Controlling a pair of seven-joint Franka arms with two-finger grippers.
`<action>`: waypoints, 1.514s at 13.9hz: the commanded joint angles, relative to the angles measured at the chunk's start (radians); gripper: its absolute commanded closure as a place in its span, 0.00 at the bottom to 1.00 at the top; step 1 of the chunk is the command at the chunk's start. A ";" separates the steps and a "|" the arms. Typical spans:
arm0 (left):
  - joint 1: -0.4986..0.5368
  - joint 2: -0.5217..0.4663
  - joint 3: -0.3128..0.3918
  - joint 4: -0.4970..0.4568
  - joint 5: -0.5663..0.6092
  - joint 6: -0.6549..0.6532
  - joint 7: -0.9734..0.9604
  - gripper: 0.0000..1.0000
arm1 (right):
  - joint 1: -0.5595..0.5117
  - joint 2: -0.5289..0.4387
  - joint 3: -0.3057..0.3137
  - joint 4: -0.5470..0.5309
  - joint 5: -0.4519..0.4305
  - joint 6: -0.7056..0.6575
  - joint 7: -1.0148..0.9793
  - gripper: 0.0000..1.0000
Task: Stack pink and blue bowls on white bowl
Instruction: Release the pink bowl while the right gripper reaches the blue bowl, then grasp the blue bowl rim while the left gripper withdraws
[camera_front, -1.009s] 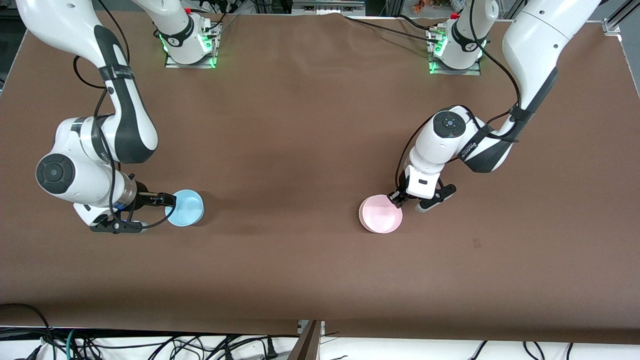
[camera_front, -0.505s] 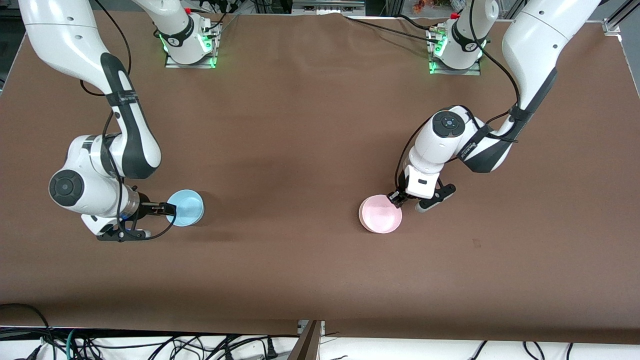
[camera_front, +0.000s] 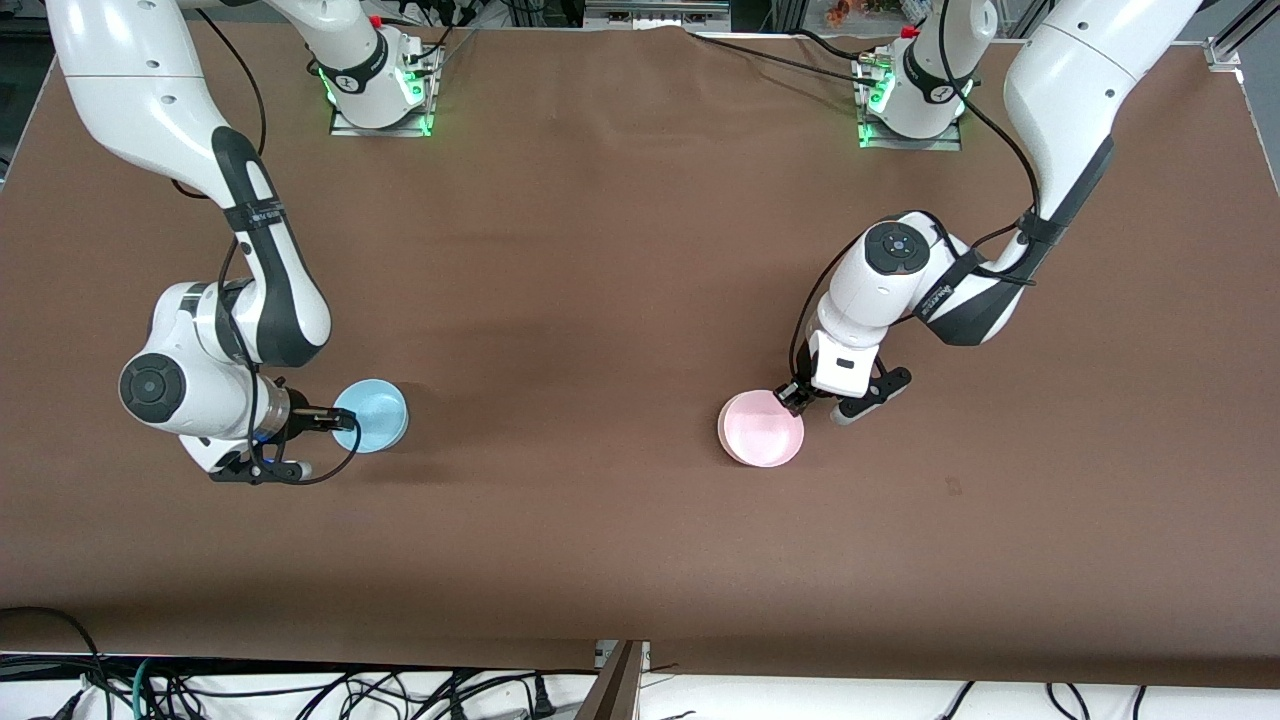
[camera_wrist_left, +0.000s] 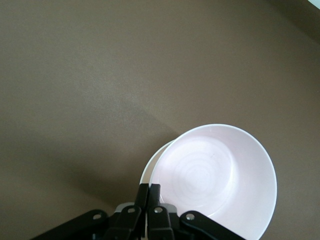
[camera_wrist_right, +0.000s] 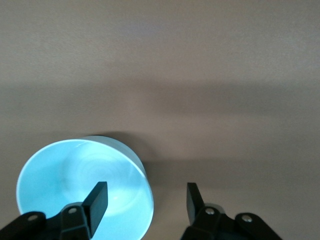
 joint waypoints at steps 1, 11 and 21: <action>-0.005 0.013 0.003 0.016 0.039 0.011 -0.029 0.97 | -0.010 0.008 0.005 -0.007 0.040 0.012 -0.027 0.37; -0.006 0.013 0.003 0.018 0.039 0.011 -0.029 1.00 | -0.012 0.016 0.005 -0.018 0.053 0.012 -0.029 0.74; 0.012 0.035 0.003 0.059 0.125 0.008 -0.076 1.00 | -0.004 -0.059 0.005 -0.005 0.053 -0.005 -0.020 0.01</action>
